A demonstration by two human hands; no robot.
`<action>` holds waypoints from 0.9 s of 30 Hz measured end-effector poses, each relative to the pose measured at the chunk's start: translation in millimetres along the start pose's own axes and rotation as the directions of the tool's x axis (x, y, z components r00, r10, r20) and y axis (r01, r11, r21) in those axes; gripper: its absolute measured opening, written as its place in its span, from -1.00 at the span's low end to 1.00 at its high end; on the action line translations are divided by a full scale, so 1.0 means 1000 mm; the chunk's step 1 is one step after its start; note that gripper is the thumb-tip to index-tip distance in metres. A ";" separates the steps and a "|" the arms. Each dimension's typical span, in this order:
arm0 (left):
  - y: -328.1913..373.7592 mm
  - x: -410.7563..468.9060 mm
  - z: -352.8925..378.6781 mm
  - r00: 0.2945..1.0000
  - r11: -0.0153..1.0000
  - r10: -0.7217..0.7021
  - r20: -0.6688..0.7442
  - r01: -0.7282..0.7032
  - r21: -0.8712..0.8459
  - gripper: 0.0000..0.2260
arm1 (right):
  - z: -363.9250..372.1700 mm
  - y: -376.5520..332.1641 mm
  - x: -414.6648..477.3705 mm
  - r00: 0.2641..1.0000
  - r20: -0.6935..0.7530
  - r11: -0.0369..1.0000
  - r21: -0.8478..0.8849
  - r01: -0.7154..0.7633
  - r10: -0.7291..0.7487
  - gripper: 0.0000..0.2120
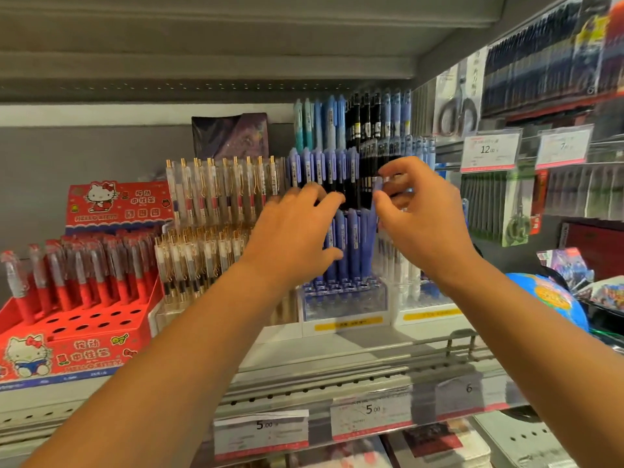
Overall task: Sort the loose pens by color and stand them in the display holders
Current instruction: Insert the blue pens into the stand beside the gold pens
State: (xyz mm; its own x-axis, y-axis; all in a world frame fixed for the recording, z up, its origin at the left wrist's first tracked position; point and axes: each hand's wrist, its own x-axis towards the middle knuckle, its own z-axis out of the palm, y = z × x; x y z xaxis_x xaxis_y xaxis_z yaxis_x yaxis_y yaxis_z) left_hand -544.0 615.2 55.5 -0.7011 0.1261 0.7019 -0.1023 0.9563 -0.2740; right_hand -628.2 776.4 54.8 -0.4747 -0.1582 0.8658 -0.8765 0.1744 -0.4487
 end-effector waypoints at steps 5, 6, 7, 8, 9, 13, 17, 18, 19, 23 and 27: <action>-0.004 0.011 0.018 0.981 0.985 -0.044 0.187 0.012 0.171 -0.17 | 0.003 0.008 0.005 0.998 -0.009 0.990 -0.126 0.056 -0.058 -0.83; -0.005 0.011 0.021 0.982 0.983 -0.041 0.187 0.006 0.184 -0.16 | 0.004 0.008 0.007 0.997 -0.008 0.987 -0.143 0.076 -0.078 -0.84; -0.006 0.011 0.024 0.985 0.981 -0.035 0.170 0.002 0.193 -0.16 | 0.005 0.008 0.008 0.995 -0.001 0.982 -0.164 0.098 -0.099 -0.85; -0.006 0.011 0.026 0.989 0.980 -0.029 0.147 -0.001 0.197 -0.17 | 0.007 0.008 0.009 0.993 0.014 0.975 -0.189 0.115 -0.114 -0.85; -0.007 0.011 0.027 0.991 0.980 -0.024 0.129 -0.002 0.197 -0.17 | 0.008 0.008 0.011 0.992 0.039 0.969 -0.215 0.122 -0.116 -0.85; -0.008 0.010 0.030 0.996 0.981 -0.021 0.089 0.004 0.192 -0.18 | 0.014 0.005 0.016 0.983 0.181 0.942 -0.322 0.100 -0.042 -0.79; -0.009 0.007 0.034 0.999 0.978 -0.009 0.050 -0.002 0.210 -0.19 | 0.020 0.001 0.014 0.958 0.286 0.876 -0.462 0.134 0.004 -0.80; -0.009 0.007 0.034 0.999 0.976 -0.009 0.042 0.000 0.216 -0.19 | 0.022 0.001 0.014 0.950 0.311 0.842 -0.520 0.143 0.031 -0.79; -0.010 0.006 0.035 0.999 0.976 -0.009 0.037 0.001 0.219 -0.19 | 0.023 0.001 0.012 0.944 0.325 0.807 -0.571 0.150 0.054 -0.76; -0.009 0.005 0.036 1.000 0.974 -0.011 0.029 0.004 0.228 -0.20 | 0.025 0.001 0.006 0.934 0.341 0.735 -0.659 0.158 0.105 -0.68; -0.009 0.005 0.036 1.000 0.972 -0.003 0.030 -0.004 0.236 -0.19 | 0.024 0.005 0.005 0.912 0.375 0.721 -0.677 0.149 0.164 -0.72</action>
State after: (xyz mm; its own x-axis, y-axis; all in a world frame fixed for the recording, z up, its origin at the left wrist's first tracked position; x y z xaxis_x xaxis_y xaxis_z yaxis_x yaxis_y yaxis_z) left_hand -572.2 598.2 37.9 -0.7215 0.1155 0.6827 -0.2631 0.8663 -0.4247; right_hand -636.7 753.2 51.3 -0.6071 -0.4804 0.6330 -0.6483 0.7600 -0.0451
